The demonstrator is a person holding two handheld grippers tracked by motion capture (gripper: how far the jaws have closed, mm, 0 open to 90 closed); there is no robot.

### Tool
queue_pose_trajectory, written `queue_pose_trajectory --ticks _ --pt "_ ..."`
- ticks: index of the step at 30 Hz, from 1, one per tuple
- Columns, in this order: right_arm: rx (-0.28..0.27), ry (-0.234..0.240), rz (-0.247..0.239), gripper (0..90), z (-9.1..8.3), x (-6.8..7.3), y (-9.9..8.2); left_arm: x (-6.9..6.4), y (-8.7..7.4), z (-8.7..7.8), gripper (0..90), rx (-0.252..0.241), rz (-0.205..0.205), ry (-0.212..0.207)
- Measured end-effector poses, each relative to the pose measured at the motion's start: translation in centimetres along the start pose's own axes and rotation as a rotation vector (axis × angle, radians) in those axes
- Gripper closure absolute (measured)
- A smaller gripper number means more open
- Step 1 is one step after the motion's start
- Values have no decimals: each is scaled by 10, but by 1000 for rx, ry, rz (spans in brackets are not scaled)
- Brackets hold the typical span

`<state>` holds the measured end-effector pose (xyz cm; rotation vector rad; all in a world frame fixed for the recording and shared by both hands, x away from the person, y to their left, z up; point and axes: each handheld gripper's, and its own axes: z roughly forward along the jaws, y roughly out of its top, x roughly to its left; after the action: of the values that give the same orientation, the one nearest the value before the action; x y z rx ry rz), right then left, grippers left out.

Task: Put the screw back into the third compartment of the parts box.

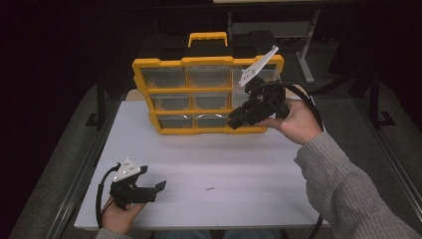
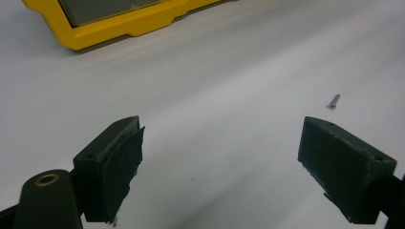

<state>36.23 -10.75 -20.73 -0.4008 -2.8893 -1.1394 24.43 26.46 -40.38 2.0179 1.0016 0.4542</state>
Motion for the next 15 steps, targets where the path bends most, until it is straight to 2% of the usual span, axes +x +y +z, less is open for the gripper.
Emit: queue_pose_trajectory --ticks 15 --pt "9 51 8 597 46 4 -30 0 0 0 144 -8 2 2"
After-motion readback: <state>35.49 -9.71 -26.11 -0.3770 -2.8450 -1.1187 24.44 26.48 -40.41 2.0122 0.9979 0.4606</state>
